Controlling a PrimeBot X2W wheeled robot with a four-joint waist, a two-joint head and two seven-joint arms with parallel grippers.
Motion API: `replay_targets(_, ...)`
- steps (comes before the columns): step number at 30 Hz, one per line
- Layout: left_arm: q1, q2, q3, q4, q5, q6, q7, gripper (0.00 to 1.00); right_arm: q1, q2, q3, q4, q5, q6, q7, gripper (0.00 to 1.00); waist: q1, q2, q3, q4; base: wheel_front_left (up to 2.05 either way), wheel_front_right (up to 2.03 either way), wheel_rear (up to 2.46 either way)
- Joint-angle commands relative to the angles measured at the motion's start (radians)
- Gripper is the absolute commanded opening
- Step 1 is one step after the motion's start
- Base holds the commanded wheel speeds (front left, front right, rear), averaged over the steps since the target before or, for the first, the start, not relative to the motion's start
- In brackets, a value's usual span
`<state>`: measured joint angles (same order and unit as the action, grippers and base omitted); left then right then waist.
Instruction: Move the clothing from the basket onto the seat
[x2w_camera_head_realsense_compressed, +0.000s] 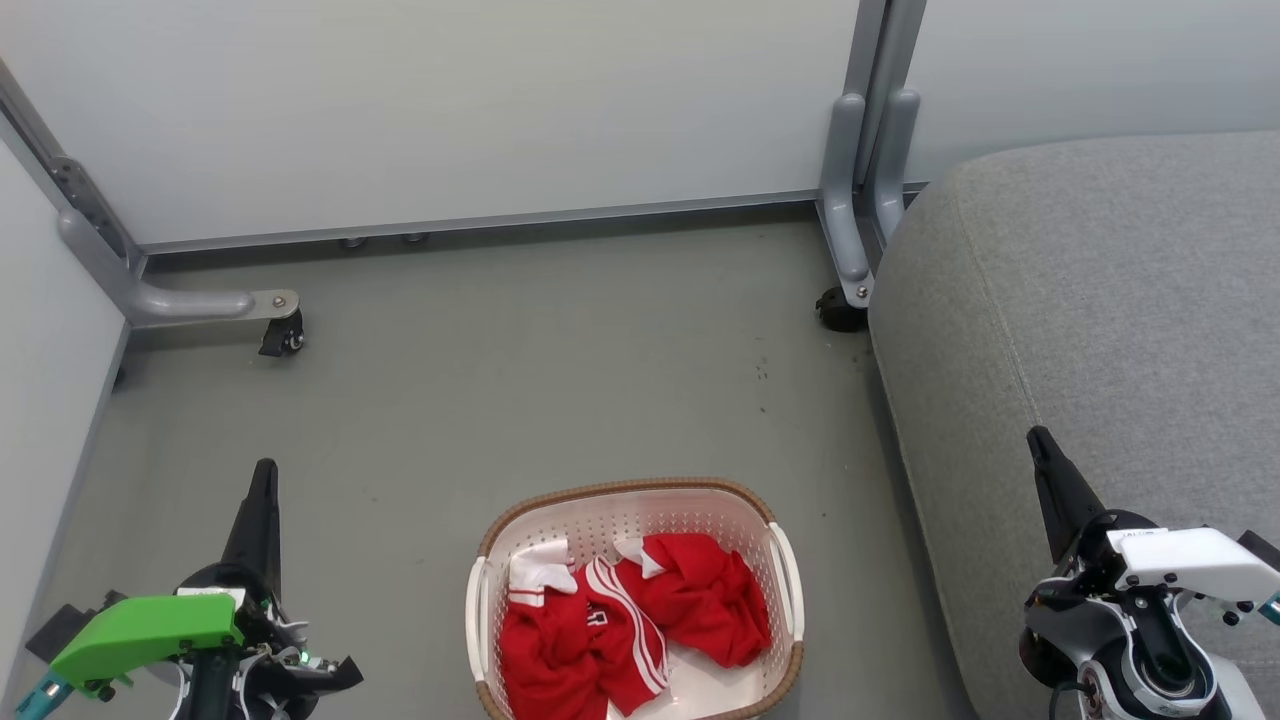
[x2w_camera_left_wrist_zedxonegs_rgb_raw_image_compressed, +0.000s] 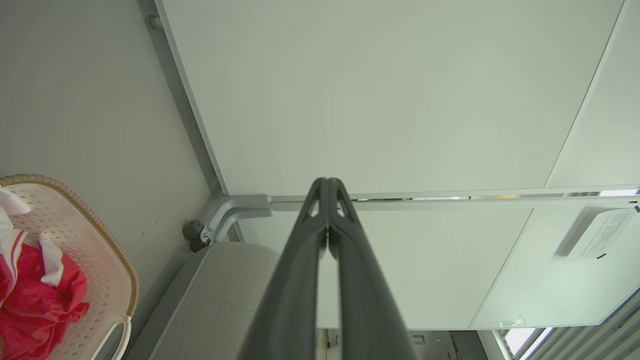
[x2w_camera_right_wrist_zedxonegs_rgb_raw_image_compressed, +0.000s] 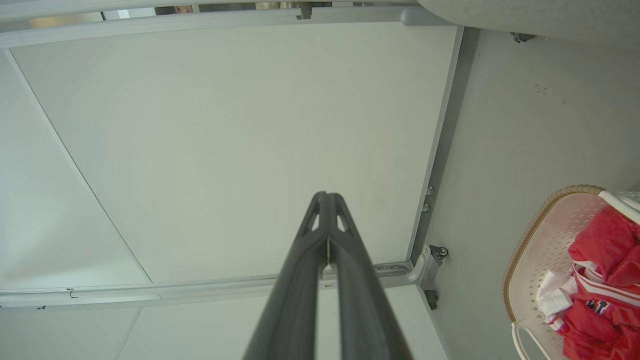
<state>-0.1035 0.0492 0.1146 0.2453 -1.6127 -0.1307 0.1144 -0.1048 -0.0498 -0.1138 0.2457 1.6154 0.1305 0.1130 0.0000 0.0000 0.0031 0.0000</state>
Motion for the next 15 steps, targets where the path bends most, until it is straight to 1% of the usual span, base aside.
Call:
replay_targets(1, -0.011, 0.002, 0.000, 0.000, 0.000, -0.002, 0.002, 0.00, -0.008, -0.002, 0.000, 0.001, -0.005, 0.000, 0.002, 0.00, 0.0000, 0.0000, 0.000, 0.000, 0.00, 0.00, 0.00)
replay_targets(15, -0.011, 0.002, 0.000, 0.000, 0.000, -0.002, 0.002, 0.00, -0.008, -0.002, 0.000, 0.001, -0.005, 0.000, 0.002, 0.00, 0.0000, 0.0000, 0.000, 0.000, 0.00, 0.00, 0.00)
